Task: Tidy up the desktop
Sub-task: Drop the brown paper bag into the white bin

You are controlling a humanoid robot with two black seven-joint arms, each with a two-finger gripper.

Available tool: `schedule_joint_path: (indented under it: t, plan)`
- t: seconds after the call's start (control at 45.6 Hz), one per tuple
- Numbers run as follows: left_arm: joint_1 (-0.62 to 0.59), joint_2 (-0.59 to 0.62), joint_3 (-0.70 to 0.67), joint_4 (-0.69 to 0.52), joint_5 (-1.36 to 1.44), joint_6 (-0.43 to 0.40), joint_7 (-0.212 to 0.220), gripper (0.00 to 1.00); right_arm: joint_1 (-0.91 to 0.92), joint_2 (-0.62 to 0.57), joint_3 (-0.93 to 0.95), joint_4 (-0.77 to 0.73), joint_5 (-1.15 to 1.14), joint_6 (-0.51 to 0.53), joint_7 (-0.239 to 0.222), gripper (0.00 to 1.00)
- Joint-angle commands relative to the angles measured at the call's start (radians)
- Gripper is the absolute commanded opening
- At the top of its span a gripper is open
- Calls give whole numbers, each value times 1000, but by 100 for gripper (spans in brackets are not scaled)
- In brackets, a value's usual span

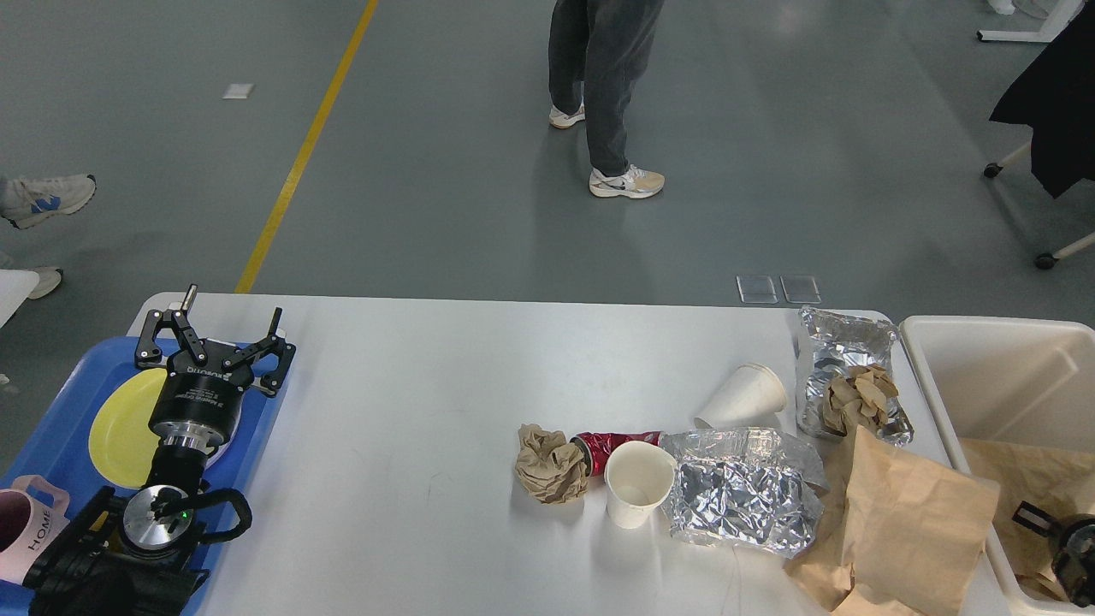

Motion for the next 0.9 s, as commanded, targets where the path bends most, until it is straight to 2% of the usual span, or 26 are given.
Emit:
schedule_joint_path:
  t: [0.0,0.373,0.482,0.592,0.658,0.811,0.877]
  plan:
    - [0,0,0,0,0,0,0,96,-2,5,0,4,0,-63,3,100]
    - [0,0,0,0,0,0,0,96,-2,-8,1,15,0,-66,3,100]
    - [0,0,0,0,0,0,0,96,23,-41,-2,105,-8,-64,3,100]
    - [0,0,0,0,0,0,0,96,122,-129,-23,246,-29,-55,-11,100]
    - [0,0,0,0,0,0,0,96,199,-185,-49,359,-66,-47,-38,100]
    - [0,0,0,0,0,0,0,96,495,-285,-169,637,-183,-38,-169,100]
    - [0,0,0,0,0,0,0,96,642,-307,-270,786,-201,-18,-204,100]
